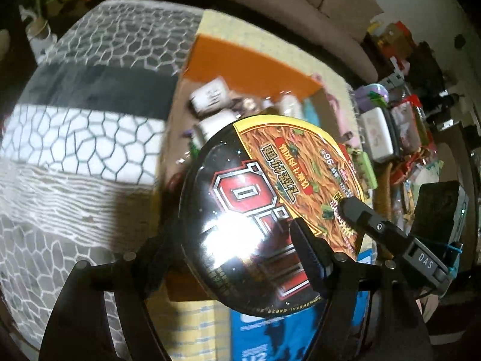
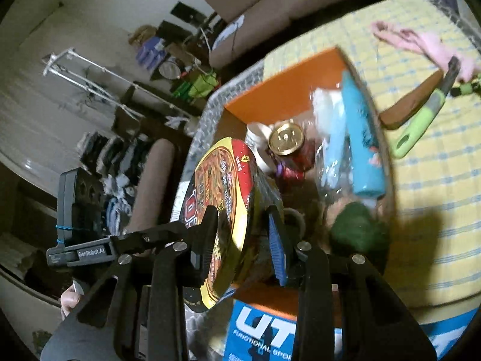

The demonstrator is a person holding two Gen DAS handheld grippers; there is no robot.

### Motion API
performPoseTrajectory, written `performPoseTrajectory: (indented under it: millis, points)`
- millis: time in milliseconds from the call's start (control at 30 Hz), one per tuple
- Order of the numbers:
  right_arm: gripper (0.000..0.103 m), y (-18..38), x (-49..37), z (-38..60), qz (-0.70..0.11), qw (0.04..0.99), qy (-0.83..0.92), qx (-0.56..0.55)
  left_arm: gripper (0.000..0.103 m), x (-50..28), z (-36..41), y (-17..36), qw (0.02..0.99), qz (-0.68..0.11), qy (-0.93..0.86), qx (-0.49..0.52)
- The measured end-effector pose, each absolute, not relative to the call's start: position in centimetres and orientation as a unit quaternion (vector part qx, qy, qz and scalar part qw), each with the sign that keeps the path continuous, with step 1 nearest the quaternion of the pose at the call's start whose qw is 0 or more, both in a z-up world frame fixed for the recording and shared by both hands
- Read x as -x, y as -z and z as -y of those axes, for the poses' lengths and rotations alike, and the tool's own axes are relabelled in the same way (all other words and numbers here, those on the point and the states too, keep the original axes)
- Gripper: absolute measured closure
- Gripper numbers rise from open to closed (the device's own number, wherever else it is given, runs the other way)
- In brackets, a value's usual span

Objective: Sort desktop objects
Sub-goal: 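Lower the UFO noodle bowl into the orange box and open the right tool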

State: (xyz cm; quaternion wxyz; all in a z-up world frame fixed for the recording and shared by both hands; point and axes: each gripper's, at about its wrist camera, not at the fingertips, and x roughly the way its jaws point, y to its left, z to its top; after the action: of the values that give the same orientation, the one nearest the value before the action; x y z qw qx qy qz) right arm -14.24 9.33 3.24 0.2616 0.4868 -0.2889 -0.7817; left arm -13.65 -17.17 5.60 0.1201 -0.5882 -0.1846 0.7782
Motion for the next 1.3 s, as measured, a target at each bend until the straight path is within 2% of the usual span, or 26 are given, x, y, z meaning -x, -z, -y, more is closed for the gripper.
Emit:
performPoseTrajectory:
  millis: [167, 333, 400, 633, 833, 1000, 1133, 1200, 1233, 1300]
  points:
    - [0.071, -0.7, 14.9, -8.2, 0.281, 0.239, 0.78, -0.506, 0.026, 13.7, 17.5, -4.3, 0.124, 0.174, -0.779, 0.59]
    - [0.071, 0.8, 15.1, -7.9, 0.27, 0.224, 0.787, -0.507, 0.026, 14.0, 16.0, -4.0, 0.112, 0.12, -0.789, 0.592]
    - [0.071, 0.7, 15.1, -7.7, 0.267, 0.222, 0.792, -0.502, 0.023, 14.3, 15.8, -3.8, 0.107, 0.114, -0.792, 0.59]
    - [0.07, 0.6, 15.0, -6.9, 0.23, 0.216, 0.806, -0.501, 0.022, 14.1, 14.9, -3.0, 0.099, 0.078, -0.795, 0.593]
    - [0.068, 0.1, 14.7, -5.8, 0.182, 0.205, 0.826, -0.492, 0.02, 13.6, 13.0, -2.6, 0.072, 0.015, -0.807, 0.585]
    - [0.067, -0.2, 14.5, -5.9, 0.192, 0.205, 0.82, -0.499, 0.019, 13.6, 13.5, -2.8, 0.073, 0.03, -0.805, 0.588]
    - [0.065, -2.3, 14.4, -6.8, 0.193, 0.208, 0.821, -0.495, 0.02, 13.1, 14.8, -4.2, 0.083, 0.099, -0.799, 0.588]
    - [0.06, -3.7, 14.1, -7.3, 0.187, 0.204, 0.83, -0.485, 0.02, 12.5, 15.1, -6.0, 0.082, 0.104, -0.812, 0.569]
    - [0.052, -4.7, 13.9, -7.6, 0.185, 0.202, 0.835, -0.477, 0.02, 12.3, 15.1, -6.6, 0.082, 0.103, -0.816, 0.563]
    - [0.05, -6.0, 13.6, -7.9, 0.179, 0.2, 0.84, -0.471, 0.02, 11.7, 15.0, -8.2, 0.083, 0.107, -0.825, 0.549]
